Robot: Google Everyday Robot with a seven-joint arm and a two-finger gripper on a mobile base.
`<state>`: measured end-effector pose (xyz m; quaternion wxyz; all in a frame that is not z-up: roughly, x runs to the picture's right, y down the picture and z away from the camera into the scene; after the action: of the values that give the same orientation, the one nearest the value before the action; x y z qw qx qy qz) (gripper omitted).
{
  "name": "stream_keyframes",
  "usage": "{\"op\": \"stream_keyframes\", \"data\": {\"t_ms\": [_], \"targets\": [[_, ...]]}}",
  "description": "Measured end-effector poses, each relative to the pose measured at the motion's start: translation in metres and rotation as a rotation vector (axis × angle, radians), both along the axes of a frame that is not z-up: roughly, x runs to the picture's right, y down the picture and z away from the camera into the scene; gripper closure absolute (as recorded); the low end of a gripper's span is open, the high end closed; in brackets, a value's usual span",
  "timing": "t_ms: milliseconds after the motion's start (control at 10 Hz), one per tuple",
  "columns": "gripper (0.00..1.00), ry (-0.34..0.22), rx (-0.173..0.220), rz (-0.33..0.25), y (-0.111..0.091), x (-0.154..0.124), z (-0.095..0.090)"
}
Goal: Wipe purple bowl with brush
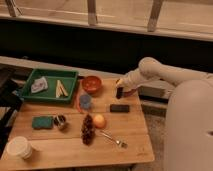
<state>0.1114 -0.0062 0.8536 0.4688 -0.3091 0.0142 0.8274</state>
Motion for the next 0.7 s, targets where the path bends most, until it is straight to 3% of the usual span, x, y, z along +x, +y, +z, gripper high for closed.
{"op": "stream_keyframes", "data": {"t_ms": [400,700], "targets": [[1.00,0.020,-0.002,0.013,-0.014,0.016,0.016],[1.00,-0.019,0.022,0.005,-0.020,-0.002,0.017]]}}
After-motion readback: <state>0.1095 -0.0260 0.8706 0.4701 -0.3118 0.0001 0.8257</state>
